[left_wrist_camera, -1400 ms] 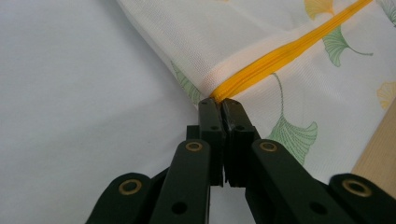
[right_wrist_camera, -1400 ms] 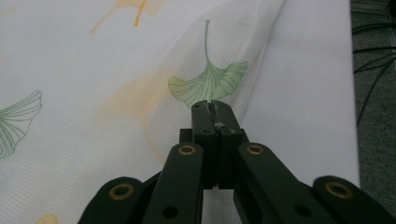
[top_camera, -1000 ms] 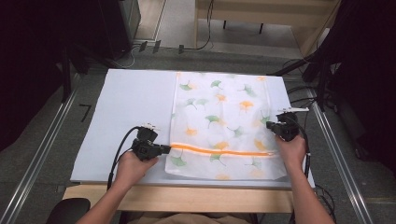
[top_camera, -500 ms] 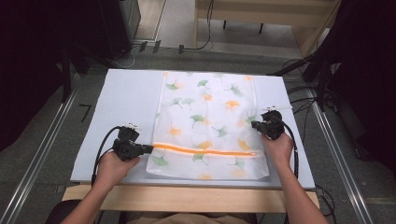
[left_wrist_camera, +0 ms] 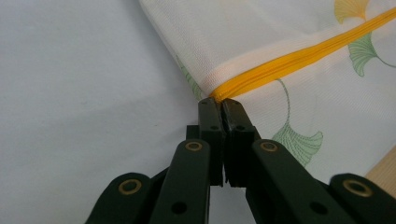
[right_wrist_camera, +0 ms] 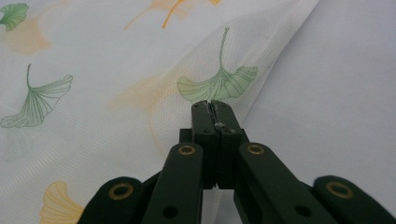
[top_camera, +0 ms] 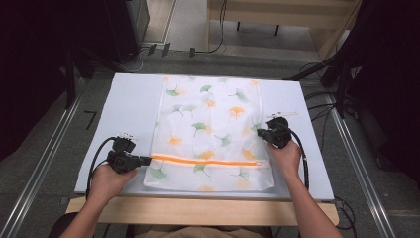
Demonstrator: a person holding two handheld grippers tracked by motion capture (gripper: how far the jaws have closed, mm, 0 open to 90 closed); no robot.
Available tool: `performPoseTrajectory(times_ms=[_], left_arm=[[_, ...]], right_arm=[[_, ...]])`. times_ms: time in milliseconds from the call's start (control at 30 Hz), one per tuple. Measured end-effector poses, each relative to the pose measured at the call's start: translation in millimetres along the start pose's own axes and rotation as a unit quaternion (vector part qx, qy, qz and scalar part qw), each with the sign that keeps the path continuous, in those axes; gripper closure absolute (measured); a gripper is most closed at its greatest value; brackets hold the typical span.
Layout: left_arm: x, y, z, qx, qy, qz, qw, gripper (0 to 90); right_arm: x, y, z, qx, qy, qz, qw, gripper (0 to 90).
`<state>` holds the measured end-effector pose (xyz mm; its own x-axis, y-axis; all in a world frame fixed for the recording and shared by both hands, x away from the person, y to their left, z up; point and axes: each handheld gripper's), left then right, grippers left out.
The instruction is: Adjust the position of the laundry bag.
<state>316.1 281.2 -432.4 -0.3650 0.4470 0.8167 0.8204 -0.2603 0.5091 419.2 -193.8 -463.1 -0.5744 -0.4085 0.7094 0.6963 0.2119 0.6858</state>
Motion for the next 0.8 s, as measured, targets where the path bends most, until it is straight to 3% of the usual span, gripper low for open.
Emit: performPoseTrajectory(times_ms=[167, 533, 800], left_arm=[[4.4, -2.3, 8.3, 0.014, 0.007, -0.006, 0.9999, 88.8], [6.7, -5.0, 16.3, 0.022, 0.017, -0.004, 0.9996, 88.8], [3.3, -4.8, 17.7, 0.026, 0.008, 0.003, 0.9996, 88.5]], right_arm=[[-4.0, 1.8, 4.4, 0.004, 0.011, -0.002, 0.9999, 90.0], [-9.1, 4.0, 12.3, 0.014, 0.019, 0.0, 0.9997, 90.0], [-11.4, 2.6, 11.0, 0.016, 0.017, 0.005, 0.9997, 90.0]])
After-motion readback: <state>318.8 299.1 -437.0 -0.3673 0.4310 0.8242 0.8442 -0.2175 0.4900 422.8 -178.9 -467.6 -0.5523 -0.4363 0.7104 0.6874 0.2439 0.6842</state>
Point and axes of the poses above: each handheld gripper's, and its own axes: x roughly backward along the jaws, y roughly out of its top, z roughly to its left, and after that the axes turned 2 degrees about -z, right-handed
